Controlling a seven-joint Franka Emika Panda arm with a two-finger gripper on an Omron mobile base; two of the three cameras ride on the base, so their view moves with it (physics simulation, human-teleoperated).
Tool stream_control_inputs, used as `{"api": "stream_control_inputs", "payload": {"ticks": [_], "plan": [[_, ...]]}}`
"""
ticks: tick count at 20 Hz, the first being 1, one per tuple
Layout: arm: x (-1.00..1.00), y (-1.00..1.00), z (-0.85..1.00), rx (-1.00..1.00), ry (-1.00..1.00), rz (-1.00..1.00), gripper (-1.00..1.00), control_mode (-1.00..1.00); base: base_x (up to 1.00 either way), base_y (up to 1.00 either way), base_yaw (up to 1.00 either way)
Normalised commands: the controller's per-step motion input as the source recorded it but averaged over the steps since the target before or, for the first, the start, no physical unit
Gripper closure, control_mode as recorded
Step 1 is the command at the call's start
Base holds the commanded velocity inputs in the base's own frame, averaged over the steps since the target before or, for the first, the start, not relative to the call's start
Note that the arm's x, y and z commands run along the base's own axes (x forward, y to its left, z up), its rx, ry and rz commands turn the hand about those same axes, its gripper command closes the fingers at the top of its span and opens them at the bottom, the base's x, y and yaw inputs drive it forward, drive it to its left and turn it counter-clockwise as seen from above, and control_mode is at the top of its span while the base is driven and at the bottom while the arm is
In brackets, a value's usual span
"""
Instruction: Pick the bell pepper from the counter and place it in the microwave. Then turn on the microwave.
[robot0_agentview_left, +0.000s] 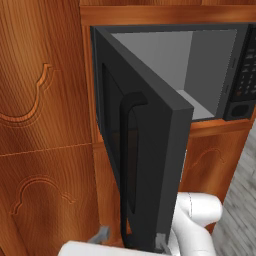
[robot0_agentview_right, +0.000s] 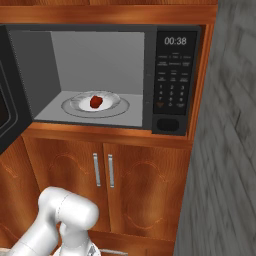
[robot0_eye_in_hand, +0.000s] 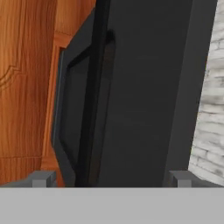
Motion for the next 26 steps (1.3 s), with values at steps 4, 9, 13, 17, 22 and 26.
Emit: {"api": "stream_control_inputs", "payload": {"ticks": [4,9,13,17,22,26], "plan": [[0.16,0.16,-0.14,0.0,0.0,-0.07,-1.0,-1.0,0.0,0.0,0.0],[0.12,0.18,-0.15,0.0,0.0,-0.07,-1.0,-1.0,0.0,0.0,0.0],[0.18,0.11,-0.12,0.0,0.0,-0.08,-1.0,-1.0,0.0,0.0,0.0],[0.17,0.13,-0.13,0.0,0.0,-0.08,-1.0,-1.0,0.0,0.0,0.0],[0.12,0.16,-0.14,0.0,0.0,-0.07,-1.0,-1.0,0.0,0.0,0.0],[0.03,0.04,-0.07,0.0,0.0,-0.05,-1.0,-1.0,0.0,0.0,0.0]]}}
